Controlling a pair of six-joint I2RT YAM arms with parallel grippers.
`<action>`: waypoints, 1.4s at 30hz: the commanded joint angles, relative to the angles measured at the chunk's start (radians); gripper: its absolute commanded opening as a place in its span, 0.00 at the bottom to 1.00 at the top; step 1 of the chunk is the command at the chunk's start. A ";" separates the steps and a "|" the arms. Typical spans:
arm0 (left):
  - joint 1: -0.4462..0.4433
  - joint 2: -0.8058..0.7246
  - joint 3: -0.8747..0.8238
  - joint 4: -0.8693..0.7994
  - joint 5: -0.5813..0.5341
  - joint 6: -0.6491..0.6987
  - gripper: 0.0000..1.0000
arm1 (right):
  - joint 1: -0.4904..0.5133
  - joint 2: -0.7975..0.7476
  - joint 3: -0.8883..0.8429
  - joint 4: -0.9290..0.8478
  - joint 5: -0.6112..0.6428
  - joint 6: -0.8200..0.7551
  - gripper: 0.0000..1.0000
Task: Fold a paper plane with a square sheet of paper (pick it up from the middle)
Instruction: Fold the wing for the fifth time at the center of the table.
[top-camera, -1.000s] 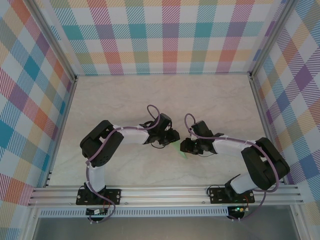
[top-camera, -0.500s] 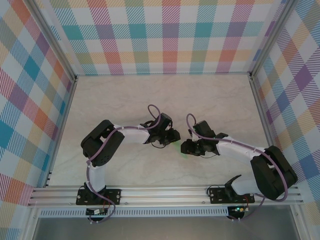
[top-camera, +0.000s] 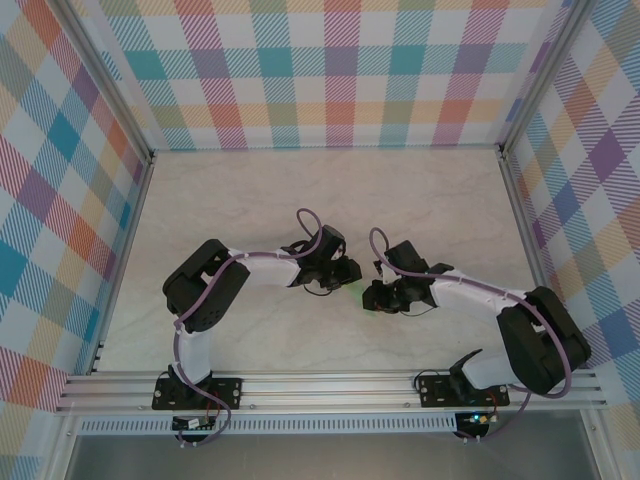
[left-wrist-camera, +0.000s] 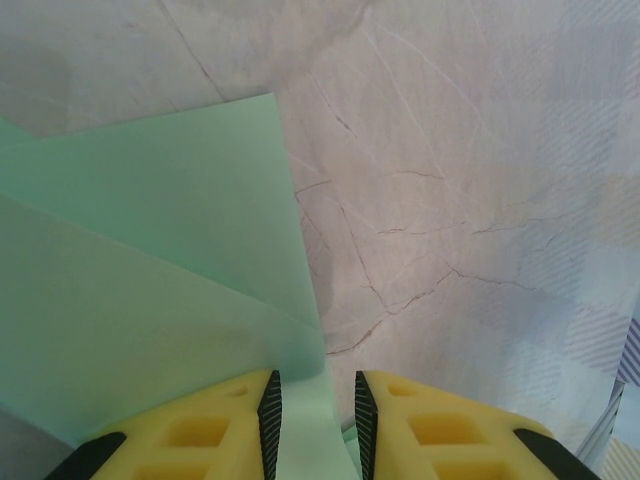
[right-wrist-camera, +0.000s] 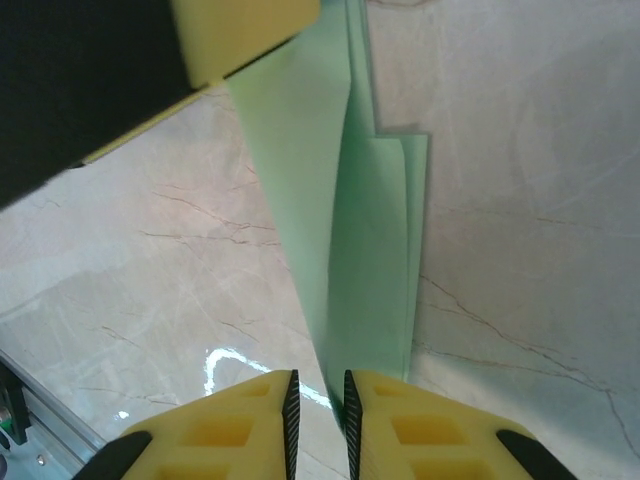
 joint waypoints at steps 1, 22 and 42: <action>0.007 0.016 0.021 -0.028 0.015 0.022 0.28 | 0.003 0.022 0.017 -0.014 -0.015 -0.021 0.21; 0.006 0.020 0.017 -0.025 0.022 0.021 0.28 | 0.003 0.023 0.040 -0.058 0.024 -0.061 0.28; 0.006 0.025 0.026 -0.031 0.028 0.020 0.28 | 0.003 0.056 0.075 -0.088 0.031 -0.107 0.24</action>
